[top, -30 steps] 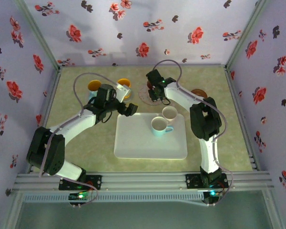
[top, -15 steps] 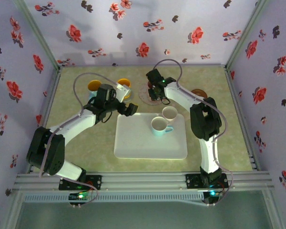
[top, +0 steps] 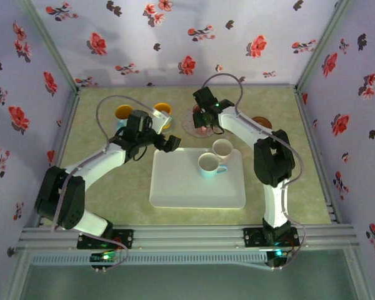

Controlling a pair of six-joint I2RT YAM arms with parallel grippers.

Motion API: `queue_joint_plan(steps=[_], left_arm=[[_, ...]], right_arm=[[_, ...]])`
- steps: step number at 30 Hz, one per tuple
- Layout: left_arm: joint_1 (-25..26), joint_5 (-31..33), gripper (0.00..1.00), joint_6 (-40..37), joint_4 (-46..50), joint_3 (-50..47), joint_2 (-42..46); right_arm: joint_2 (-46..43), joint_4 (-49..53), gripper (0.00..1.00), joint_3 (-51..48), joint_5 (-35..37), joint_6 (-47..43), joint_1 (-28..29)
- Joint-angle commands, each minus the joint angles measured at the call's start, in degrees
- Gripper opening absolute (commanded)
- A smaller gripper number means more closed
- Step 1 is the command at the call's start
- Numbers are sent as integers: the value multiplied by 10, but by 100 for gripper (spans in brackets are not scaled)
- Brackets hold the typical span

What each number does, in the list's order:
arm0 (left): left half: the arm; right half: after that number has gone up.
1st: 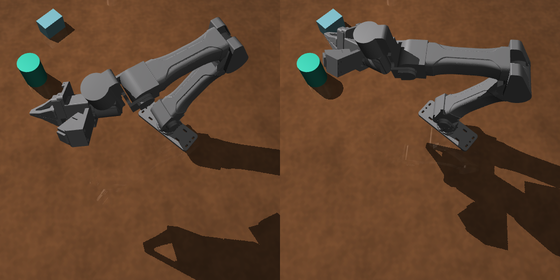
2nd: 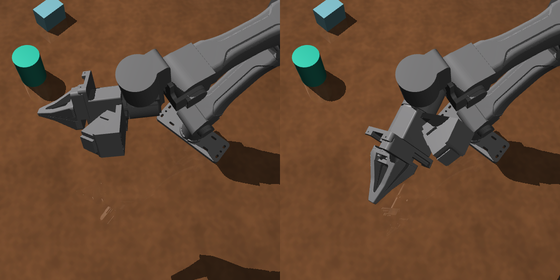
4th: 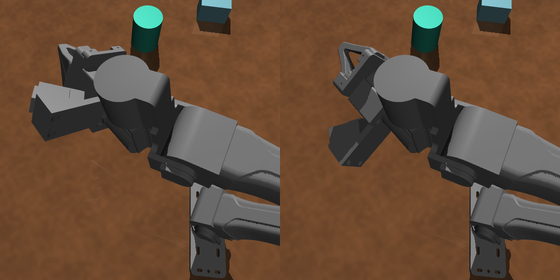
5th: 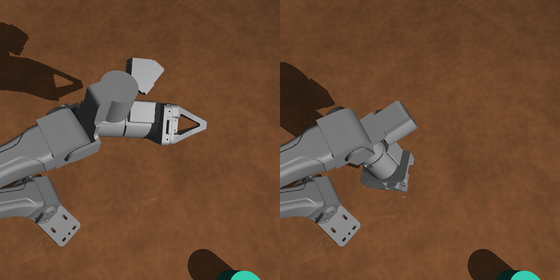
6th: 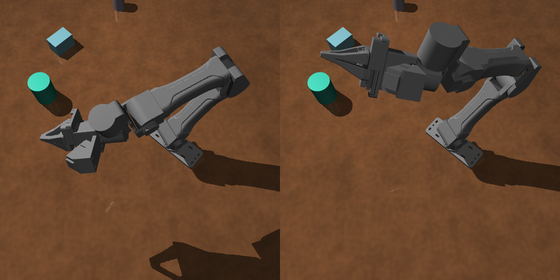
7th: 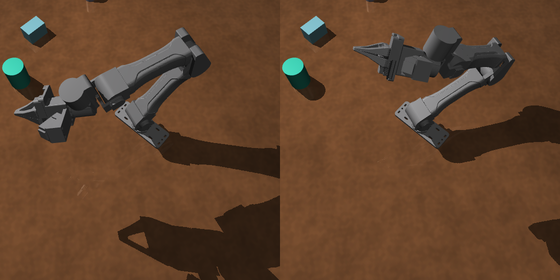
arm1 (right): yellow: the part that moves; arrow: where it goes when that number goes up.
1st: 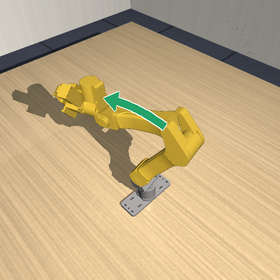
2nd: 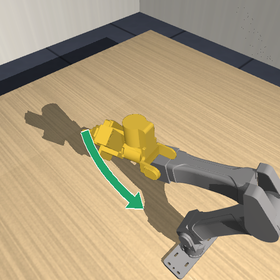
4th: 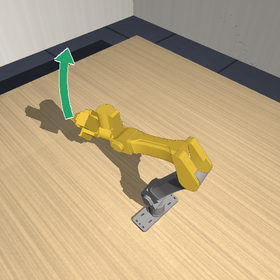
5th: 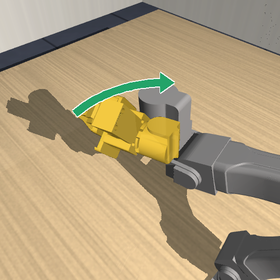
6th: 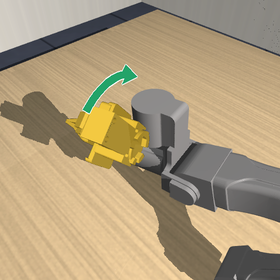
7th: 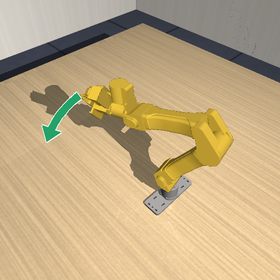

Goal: Place the cup by the coaster

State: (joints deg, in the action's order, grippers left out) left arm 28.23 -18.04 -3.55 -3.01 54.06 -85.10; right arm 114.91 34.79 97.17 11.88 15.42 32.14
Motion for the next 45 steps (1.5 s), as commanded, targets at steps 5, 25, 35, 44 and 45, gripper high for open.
queue_joint_plan(steps=[5,25,35,44,45], left_arm=[[-4,-12,100,-7,-7,3,21],[23,-14,100,-41,89,83,88],[43,-13,100,-53,106,71,119],[55,-16,100,-52,102,25,156],[56,-17,100,-50,105,20,160]], right_arm=[[-91,-62,78,-62,30,8,8],[-285,-95,100,-188,44,-37,18],[-401,-89,100,-267,35,-61,22],[-504,-70,100,-355,27,-86,37],[-510,-59,100,-361,26,-87,38]])
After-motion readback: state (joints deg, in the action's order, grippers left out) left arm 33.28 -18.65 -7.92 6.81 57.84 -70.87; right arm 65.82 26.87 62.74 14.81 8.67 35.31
